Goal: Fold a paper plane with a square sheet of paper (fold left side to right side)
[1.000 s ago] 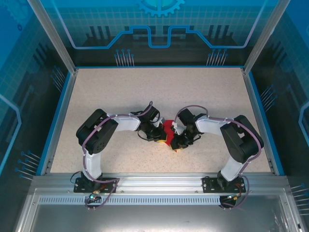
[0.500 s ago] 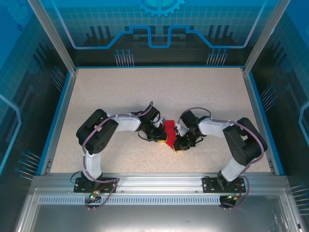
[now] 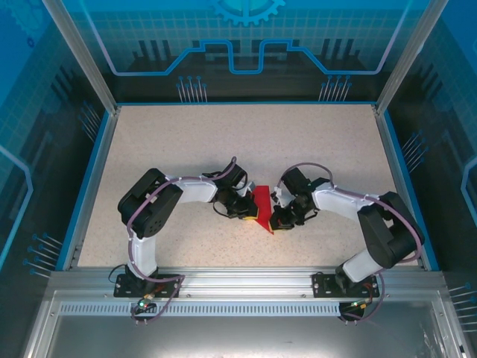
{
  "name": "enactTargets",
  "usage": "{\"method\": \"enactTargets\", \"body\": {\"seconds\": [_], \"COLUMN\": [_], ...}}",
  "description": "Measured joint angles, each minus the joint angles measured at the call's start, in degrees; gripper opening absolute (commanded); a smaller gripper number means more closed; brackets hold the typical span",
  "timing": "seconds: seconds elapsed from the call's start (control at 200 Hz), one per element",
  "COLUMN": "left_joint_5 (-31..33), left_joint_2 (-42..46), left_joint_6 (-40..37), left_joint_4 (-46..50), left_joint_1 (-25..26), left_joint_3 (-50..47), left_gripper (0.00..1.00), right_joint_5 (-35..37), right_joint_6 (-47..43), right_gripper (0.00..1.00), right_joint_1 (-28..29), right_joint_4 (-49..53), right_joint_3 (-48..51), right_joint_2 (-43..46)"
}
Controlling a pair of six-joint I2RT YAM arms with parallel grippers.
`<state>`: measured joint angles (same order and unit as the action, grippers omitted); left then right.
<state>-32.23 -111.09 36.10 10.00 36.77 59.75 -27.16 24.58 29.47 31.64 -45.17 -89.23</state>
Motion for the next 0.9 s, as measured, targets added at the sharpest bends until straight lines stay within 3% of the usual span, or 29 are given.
{"method": "enactTargets", "body": {"seconds": [0.245, 0.41, 0.61, 0.895], "left_joint_5": [0.02, 0.92, 3.10, 3.45], "left_joint_2": [0.07, 0.72, 5.38, 9.33], "left_joint_6": [0.00, 0.00, -0.02, 1.79], "left_joint_4": [-0.02, 0.57, 3.34, 1.20], "left_joint_1": [0.00, 0.13, 0.33, 5.97], "left_joint_3": [0.00, 0.00, 0.00, -1.81], "left_gripper": [0.07, 0.12, 0.10, 0.06], "right_joint_5": [1.60, 1.99, 2.95, 3.15], "right_joint_6": [1.57, 2.01, 2.49, 2.49], "right_gripper": [0.00, 0.00, 0.00, 0.00], "right_joint_1": [0.11, 0.11, 0.17, 0.22], "right_joint_4": [-2.29, -2.27, -2.32, -2.32], "right_joint_3": [-0.98, -0.96, -0.57, -0.57], "right_joint_2": [-6.38, -6.38, -5.81, -5.81]}}
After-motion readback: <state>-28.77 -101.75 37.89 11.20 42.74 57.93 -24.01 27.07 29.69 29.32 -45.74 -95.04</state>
